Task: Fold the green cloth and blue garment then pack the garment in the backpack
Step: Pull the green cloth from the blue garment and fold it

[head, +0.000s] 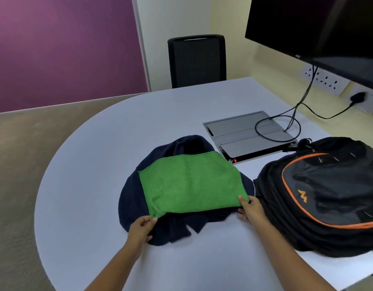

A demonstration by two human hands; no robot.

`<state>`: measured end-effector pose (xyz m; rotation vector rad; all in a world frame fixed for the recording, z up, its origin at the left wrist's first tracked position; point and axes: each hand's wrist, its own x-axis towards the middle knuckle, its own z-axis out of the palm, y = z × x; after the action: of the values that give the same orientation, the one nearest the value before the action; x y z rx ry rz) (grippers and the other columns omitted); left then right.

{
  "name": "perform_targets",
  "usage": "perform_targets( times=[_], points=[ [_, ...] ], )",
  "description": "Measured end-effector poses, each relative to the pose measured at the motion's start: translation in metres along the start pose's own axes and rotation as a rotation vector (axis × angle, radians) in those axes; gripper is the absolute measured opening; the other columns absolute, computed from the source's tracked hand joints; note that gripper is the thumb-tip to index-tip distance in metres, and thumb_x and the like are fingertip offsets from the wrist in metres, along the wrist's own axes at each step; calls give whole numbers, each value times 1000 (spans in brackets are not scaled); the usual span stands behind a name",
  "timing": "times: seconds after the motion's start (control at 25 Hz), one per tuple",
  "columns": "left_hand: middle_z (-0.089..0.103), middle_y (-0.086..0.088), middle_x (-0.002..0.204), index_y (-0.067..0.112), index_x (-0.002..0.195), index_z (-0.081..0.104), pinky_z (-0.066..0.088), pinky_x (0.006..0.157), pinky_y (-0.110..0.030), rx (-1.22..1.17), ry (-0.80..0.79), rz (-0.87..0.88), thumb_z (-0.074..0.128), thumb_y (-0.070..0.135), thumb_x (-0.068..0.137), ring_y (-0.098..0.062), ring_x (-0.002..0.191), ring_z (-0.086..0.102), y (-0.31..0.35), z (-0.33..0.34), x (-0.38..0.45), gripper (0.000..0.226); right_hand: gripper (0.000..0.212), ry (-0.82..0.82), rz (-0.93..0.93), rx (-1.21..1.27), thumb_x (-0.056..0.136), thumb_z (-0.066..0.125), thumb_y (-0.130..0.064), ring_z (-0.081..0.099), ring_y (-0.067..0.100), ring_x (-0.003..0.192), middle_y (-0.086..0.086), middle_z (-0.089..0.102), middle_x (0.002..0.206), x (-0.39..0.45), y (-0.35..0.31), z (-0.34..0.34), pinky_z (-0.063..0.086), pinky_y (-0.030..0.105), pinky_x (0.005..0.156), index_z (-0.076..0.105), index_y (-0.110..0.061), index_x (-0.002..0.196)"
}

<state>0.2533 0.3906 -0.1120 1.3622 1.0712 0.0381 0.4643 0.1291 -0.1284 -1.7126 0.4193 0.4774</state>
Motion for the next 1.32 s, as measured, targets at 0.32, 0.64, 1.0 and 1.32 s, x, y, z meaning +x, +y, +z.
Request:
perform_targets(
  times=[0.32, 0.64, 1.0, 1.32],
  points=[
    [62, -14, 97, 8, 87, 44, 60, 60, -29, -404, 73, 51, 37, 7, 98, -20, 73, 71, 16, -14, -1, 13, 8, 55, -104, 303, 89, 57, -1, 59, 16, 76, 14, 60, 91, -7, -25, -18, 54, 15, 49, 53, -7, 89],
    [41, -8, 57, 5, 71, 47, 53, 39, -25, -262, 224, -13, 38, 0, 90, -9, 32, 47, 32, -34, -6, 22, 7, 29, -186, 556, 93, 53, -6, 66, 7, 68, 5, 63, 88, -28, -51, -19, 55, 17, 56, 55, -12, 89],
    [55, -15, 100, 2, 107, 48, 52, 57, -36, -197, 25, -221, 53, 27, 94, -26, 75, 61, -7, -14, -12, 28, 9, 79, -64, 562, 93, 51, -1, 59, 15, 80, 7, 61, 88, -32, -36, -20, 55, 17, 51, 54, -10, 92],
    [58, -9, 86, 10, 81, 46, 50, 58, -32, -135, -14, -204, 54, 19, 94, -21, 70, 61, 0, -10, -1, 17, 14, 72, -26, 574, 93, 50, 1, 57, 13, 77, 4, 59, 86, -38, -41, -19, 48, 25, 65, 53, -12, 97]
  ],
)
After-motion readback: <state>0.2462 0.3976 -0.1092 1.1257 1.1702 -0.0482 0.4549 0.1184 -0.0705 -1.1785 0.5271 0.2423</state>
